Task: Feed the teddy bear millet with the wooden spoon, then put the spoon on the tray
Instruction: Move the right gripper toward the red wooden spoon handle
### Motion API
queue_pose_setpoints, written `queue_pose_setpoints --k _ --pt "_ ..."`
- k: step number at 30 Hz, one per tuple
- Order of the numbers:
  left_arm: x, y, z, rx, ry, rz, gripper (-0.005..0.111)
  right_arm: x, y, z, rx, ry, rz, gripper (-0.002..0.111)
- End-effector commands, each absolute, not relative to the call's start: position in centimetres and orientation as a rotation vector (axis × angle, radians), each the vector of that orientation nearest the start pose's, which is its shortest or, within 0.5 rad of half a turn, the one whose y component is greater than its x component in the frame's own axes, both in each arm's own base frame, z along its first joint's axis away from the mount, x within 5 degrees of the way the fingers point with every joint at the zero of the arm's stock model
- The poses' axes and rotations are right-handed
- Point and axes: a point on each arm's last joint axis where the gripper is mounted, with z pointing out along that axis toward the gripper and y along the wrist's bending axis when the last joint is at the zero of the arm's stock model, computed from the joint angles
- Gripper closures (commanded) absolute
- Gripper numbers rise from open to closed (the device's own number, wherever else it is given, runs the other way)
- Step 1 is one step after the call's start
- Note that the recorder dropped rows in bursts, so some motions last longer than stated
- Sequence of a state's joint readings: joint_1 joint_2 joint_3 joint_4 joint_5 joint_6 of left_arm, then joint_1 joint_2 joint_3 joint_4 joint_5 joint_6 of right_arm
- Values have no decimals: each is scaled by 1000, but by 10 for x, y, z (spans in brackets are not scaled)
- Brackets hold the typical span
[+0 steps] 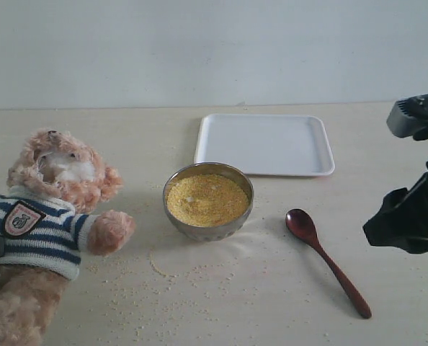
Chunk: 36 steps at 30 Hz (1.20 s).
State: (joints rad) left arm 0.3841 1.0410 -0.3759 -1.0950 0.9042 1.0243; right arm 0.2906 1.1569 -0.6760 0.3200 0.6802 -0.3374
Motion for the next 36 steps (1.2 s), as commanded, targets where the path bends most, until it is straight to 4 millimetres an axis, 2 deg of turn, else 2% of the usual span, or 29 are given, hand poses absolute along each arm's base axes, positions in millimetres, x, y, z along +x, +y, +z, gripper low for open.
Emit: queue_pose_setpoints --k 1,6,9,11,15,23,29,31,36 --pt "155 -6 211 -51 2383 -793 102 207 79 237 -585 2562 300 51" --pt "155 -6 211 -51 2383 -793 102 213 83 231 -633 2509 322 51" --pt "155 -6 211 -51 2383 -793 102 207 85 216 -624 2477 377 52" --pt "155 -6 211 -51 2383 -793 102 203 83 204 -551 2454 399 52" --pt "155 -6 211 -51 2383 -793 102 199 80 195 -553 2424 361 52" --pt "155 -6 211 -51 2384 -796 102 197 81 194 -633 2419 359 52" --pt "155 -6 211 -51 2384 -796 102 189 74 176 -540 2421 271 52" --pt "155 -6 211 -51 2384 -796 102 187 78 174 -546 2393 248 52" --pt "155 -6 211 -52 2383 -793 102 175 94 168 -687 2333 226 52"
